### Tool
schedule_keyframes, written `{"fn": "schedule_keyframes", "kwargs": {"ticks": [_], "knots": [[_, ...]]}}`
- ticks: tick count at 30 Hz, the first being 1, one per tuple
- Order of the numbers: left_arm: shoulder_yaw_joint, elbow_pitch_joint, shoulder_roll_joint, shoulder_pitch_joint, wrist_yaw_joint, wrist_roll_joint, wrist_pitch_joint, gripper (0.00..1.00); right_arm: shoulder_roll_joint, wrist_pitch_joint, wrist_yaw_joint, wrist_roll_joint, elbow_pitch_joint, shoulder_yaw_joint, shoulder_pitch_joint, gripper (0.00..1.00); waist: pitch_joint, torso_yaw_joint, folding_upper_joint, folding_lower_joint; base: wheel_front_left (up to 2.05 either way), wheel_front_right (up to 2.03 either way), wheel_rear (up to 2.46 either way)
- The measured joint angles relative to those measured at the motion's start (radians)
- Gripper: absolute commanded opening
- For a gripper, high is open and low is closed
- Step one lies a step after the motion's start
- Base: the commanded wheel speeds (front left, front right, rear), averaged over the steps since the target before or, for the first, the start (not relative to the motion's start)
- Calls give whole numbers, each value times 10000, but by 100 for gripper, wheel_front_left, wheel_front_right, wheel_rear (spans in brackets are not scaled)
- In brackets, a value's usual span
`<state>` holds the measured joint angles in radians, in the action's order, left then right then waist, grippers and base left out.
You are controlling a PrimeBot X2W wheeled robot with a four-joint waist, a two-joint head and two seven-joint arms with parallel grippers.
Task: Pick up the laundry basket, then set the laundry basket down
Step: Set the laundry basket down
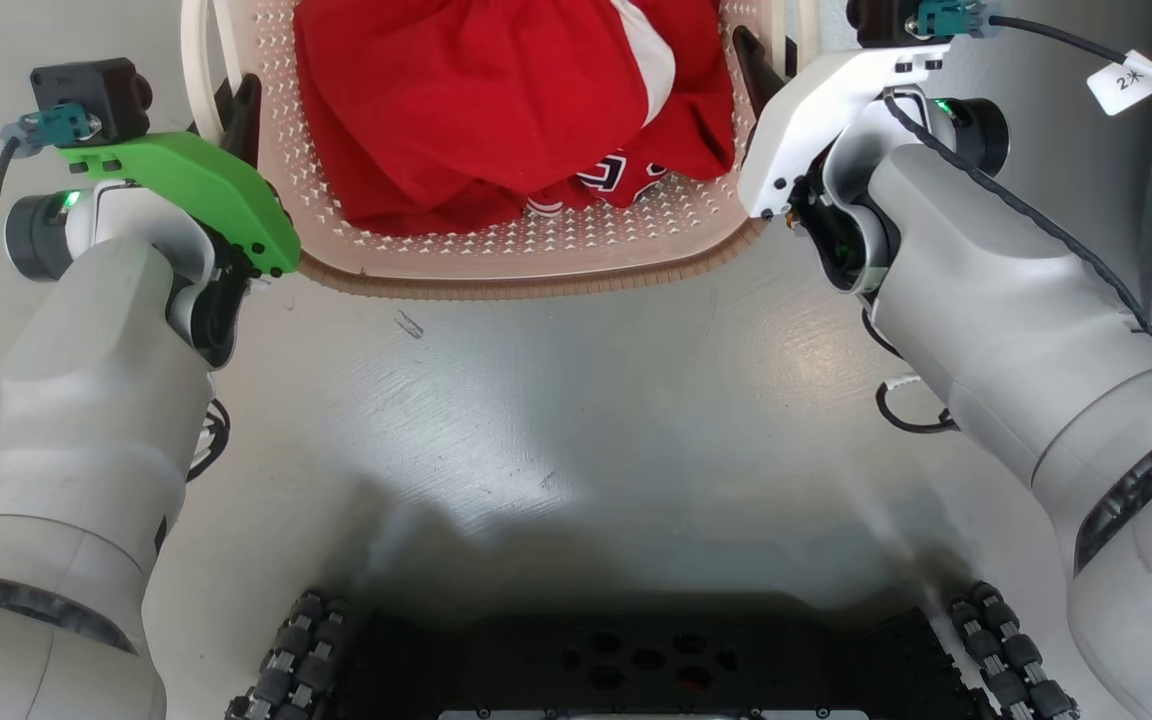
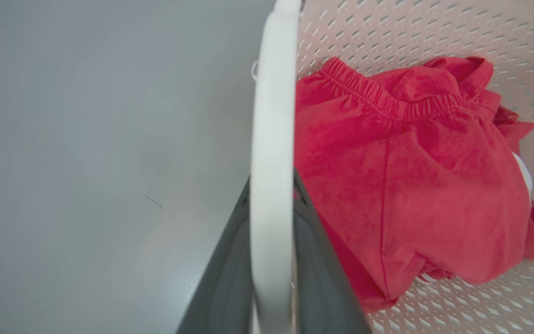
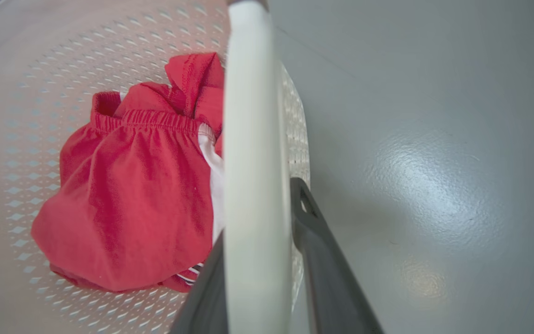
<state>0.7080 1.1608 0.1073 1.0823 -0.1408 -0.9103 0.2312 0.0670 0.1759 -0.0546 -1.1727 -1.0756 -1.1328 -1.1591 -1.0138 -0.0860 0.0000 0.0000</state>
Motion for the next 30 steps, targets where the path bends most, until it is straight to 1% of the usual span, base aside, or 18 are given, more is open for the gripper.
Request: {"fn": "schedule_keyframes", "kwargs": {"ticks": [1, 2, 3, 22, 30], "knots": [[8, 0, -2, 1, 0, 0, 0, 16, 2, 10, 0, -10, -2, -4, -1, 73, -4, 2, 0, 0, 0, 0, 0], [13, 4, 0, 1, 2, 0, 0, 65, 4, 10, 2, -17, -2, -4, -9, 100, -6, 4, 0, 0, 0, 0, 0], [13, 12, 0, 2, 4, 0, 2, 100, 4, 10, 2, -59, -2, -6, -11, 100, -9, 6, 0, 0, 0, 0, 0], [73, 54, 31, 61, 4, -17, 86, 100, 2, 176, -79, -293, -19, -86, -11, 100, 86, 3, 0, 0, 0, 0, 0], [117, 96, 35, 47, 4, -23, 90, 100, 2, 263, -75, -431, -17, -142, -5, 100, 376, 18, 0, 0, 0, 0, 0]]}}
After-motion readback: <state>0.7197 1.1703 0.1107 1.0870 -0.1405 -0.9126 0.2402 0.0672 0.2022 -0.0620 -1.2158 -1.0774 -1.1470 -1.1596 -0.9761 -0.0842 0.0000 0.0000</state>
